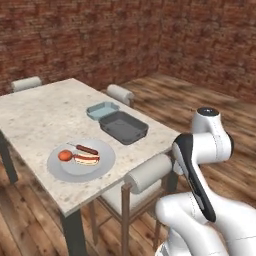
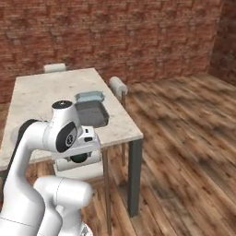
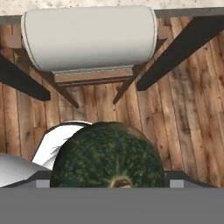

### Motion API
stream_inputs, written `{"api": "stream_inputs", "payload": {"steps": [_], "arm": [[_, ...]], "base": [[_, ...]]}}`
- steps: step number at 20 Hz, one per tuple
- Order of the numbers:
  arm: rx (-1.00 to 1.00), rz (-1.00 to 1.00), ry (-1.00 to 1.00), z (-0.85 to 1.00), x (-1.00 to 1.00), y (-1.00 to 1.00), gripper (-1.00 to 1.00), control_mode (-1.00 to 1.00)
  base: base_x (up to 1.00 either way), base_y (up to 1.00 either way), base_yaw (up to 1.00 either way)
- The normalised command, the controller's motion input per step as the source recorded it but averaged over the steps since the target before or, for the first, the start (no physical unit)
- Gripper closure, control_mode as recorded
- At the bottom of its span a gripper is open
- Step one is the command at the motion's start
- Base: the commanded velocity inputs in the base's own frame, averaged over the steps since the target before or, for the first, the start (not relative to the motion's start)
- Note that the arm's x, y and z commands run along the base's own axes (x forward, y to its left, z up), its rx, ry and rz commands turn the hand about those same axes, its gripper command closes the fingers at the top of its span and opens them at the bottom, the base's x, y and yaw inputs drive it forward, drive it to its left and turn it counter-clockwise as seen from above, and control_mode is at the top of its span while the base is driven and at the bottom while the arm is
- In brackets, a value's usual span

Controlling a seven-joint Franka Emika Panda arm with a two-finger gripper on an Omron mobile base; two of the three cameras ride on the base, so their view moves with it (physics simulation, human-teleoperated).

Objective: Place one cooked food and one vegetable from the large plate to each tupperware container.

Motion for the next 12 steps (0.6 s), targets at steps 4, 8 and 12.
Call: {"api": "stream_inputs", "payload": {"steps": [4,8,12], "arm": [[0.0,0.0,0.0,0.0,0.0,0.0,1.0,1.0],[0.0,0.0,0.0,0.0,0.0,0.0,1.0,1.0],[0.0,0.0,0.0,0.0,0.0,0.0,1.0,1.0]], "base": [[0.02,-0.21,0.53],[0.21,-0.4,0.43],[0.09,-0.37,0.38]]}}
